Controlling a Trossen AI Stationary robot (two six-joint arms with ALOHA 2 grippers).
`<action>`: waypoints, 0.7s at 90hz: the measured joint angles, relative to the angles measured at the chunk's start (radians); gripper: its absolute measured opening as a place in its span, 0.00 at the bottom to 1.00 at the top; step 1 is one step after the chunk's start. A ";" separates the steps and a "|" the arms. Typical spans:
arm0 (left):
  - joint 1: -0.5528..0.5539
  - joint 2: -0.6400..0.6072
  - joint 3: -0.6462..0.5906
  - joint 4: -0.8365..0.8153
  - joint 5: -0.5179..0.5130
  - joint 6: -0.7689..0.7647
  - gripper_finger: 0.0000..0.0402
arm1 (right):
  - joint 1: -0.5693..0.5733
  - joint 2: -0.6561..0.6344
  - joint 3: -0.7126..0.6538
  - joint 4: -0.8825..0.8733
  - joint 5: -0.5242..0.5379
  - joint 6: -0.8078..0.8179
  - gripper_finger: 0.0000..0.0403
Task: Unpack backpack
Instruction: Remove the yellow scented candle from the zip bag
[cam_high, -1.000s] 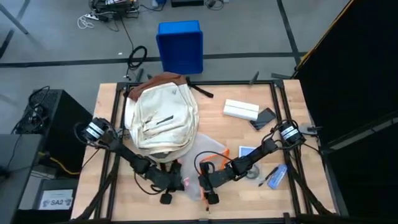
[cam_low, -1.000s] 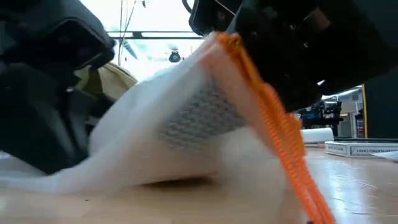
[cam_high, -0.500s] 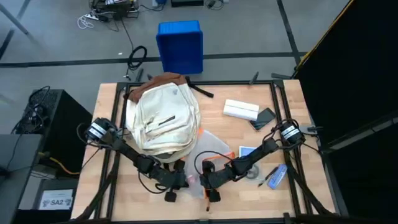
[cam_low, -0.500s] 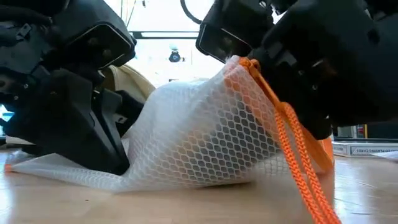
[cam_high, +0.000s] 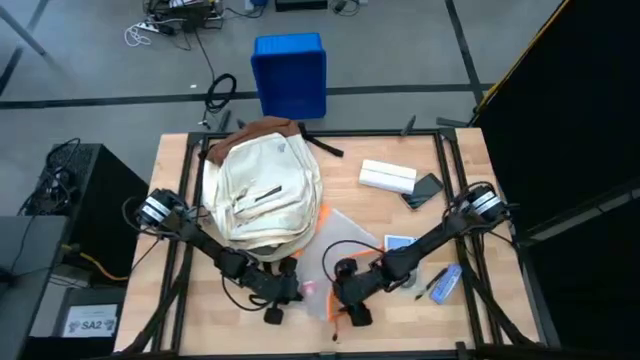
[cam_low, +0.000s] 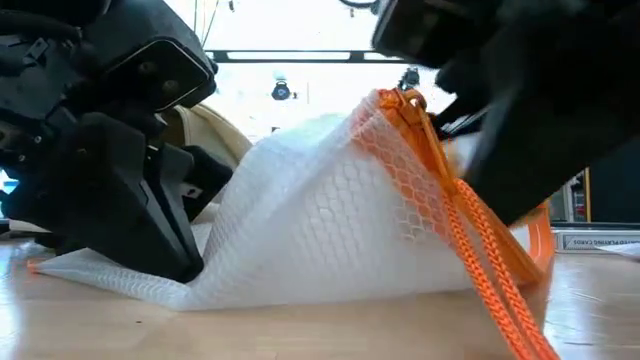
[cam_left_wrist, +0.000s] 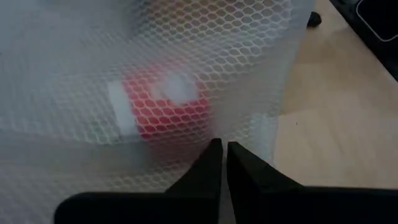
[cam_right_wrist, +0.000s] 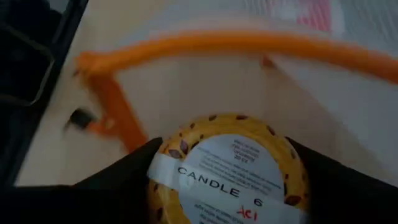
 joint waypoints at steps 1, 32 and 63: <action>0.000 0.000 0.000 0.000 0.000 0.000 0.00 | 0.001 -0.006 0.000 -0.013 0.000 0.006 0.65; 0.000 0.000 -0.001 -0.001 0.002 -0.001 0.00 | 0.101 -0.152 -0.009 -0.451 0.136 0.233 0.65; -0.004 0.000 -0.003 0.005 0.002 -0.001 0.00 | 0.173 -0.157 -0.198 -0.331 0.254 0.474 0.66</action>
